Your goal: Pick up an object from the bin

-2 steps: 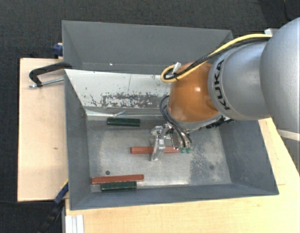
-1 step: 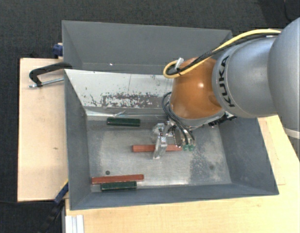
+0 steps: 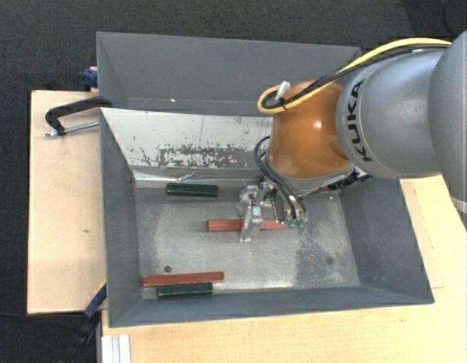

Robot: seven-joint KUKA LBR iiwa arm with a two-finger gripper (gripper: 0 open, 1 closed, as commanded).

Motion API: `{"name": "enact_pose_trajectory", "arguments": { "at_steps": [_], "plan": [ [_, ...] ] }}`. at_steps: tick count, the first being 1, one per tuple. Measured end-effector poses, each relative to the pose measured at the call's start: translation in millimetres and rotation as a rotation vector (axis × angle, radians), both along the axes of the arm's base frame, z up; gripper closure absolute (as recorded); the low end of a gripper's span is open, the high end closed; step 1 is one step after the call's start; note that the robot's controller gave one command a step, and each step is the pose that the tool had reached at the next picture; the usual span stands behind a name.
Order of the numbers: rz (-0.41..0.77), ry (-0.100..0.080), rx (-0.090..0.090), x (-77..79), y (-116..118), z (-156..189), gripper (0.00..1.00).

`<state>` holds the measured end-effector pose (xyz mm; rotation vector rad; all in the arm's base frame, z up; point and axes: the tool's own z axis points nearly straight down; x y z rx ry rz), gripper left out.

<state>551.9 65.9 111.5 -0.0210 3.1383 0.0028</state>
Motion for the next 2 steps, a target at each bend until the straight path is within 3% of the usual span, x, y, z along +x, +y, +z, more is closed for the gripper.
{"name": "enact_pose_trajectory", "arguments": {
  "at_steps": [2],
  "plan": [
    [0.000, -0.001, 0.000, 0.2, 0.4, 18.6, 1.00]
  ]
}}
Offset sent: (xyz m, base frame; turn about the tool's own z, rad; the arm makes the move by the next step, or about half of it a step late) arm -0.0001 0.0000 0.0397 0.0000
